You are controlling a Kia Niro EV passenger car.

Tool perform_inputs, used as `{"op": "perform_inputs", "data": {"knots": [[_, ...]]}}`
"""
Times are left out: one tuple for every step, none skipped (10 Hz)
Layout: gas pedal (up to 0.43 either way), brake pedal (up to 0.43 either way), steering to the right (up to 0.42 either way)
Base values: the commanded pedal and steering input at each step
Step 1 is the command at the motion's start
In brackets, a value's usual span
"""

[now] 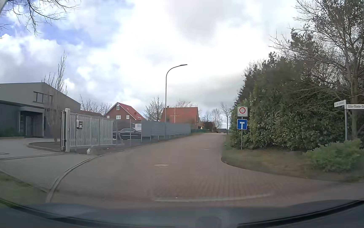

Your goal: Follow the waypoints while adhering to traffic rules and regulations

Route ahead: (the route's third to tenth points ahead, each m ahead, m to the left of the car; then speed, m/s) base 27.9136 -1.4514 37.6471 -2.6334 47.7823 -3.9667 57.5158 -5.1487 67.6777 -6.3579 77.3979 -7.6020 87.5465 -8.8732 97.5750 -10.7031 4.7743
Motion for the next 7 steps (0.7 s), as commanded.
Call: {"op": "perform_inputs", "data": {"knots": [[0.177,0.000,-0.045],[0.189,0.000,-0.038],[0.189,0.000,-0.029],[0.189,0.000,-0.020],[0.189,0.000,-0.010],[0.189,0.000,-0.003],[0.189,0.000,-0.001]]}}
